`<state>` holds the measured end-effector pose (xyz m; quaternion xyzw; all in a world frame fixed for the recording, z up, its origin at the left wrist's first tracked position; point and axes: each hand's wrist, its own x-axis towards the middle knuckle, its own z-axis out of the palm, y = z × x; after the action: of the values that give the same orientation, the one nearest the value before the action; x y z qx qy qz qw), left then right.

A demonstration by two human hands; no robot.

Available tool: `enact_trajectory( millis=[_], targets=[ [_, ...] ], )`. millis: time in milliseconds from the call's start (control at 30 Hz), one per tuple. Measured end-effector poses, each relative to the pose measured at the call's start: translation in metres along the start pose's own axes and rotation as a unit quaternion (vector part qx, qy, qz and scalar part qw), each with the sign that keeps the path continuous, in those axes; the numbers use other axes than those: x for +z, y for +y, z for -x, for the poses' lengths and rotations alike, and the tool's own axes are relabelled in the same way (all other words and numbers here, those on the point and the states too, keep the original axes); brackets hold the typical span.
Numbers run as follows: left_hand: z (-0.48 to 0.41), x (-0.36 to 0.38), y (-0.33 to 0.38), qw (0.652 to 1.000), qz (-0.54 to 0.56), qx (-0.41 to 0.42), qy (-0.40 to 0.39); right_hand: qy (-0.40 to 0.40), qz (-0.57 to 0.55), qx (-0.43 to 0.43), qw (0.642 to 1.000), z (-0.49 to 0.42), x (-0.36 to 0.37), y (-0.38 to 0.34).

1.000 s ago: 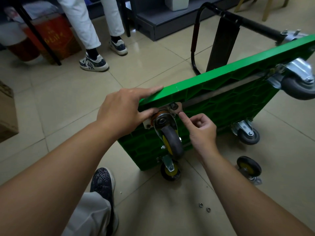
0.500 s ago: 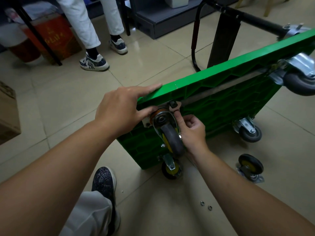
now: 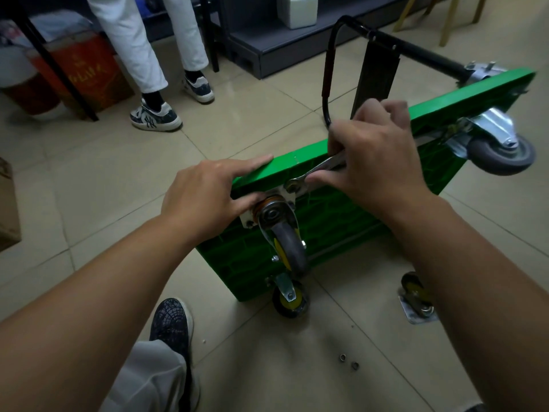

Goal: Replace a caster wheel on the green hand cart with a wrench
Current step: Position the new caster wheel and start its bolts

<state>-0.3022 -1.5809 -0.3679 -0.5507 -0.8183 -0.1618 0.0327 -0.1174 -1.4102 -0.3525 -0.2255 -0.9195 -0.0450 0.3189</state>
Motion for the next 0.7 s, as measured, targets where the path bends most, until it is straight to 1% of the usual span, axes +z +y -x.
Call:
enact_trajectory(
  millis=[33,67,100,133,167,200,233,267,300,333,367,433,533,700],
  targets=[
    [0.000,0.000,0.000,1.000,-0.001,0.001,0.000,0.009,0.005,-0.018,1.000,0.000,-0.002,-0.001],
    [0.000,0.000,0.001,1.000,-0.001,0.002,0.001,0.010,-0.003,-0.013,1.000,0.002,-0.003,0.000],
    [0.000,0.000,0.001,1.000,-0.001,0.003,0.001,0.002,-0.026,0.011,1.000,0.004,-0.002,0.001],
    [0.000,0.000,0.001,1.000,0.000,0.002,0.001,-0.004,-0.072,0.058,0.996,0.009,-0.001,0.002],
    [0.000,0.000,0.001,1.000,0.000,0.001,-0.001,-0.002,-0.151,0.122,0.981,0.015,0.003,0.001],
    [-0.001,0.000,0.000,1.000,-0.001,-0.002,-0.003,0.013,-0.265,0.200,0.943,0.023,0.008,-0.002],
    [-0.001,0.000,0.000,1.000,-0.002,-0.003,-0.005,0.036,-0.398,0.282,0.872,0.032,0.013,-0.008],
    [-0.001,0.000,0.000,1.000,-0.004,-0.003,-0.006,0.057,-0.507,0.359,0.781,0.041,0.022,-0.013],
    [-0.001,0.000,0.000,1.000,-0.005,-0.003,-0.007,0.071,-0.564,0.424,0.705,0.052,0.033,-0.018],
    [-0.001,0.000,0.000,1.000,-0.005,-0.002,-0.007,0.077,-0.580,0.474,0.658,0.062,0.045,-0.021],
    [-0.001,0.000,0.000,1.000,-0.003,-0.001,-0.007,0.076,-0.581,0.506,0.633,0.072,0.056,-0.025],
    [-0.001,0.001,0.000,1.000,-0.001,-0.001,-0.004,0.065,-0.578,0.523,0.623,0.085,0.073,-0.031],
    [-0.002,0.001,0.000,1.000,-0.005,0.001,-0.005,0.037,-0.583,0.508,0.632,0.094,0.088,-0.040],
    [-0.001,0.001,0.000,1.000,0.000,-0.002,-0.002,0.033,-0.593,0.486,0.641,0.091,0.100,-0.048]
  ],
)
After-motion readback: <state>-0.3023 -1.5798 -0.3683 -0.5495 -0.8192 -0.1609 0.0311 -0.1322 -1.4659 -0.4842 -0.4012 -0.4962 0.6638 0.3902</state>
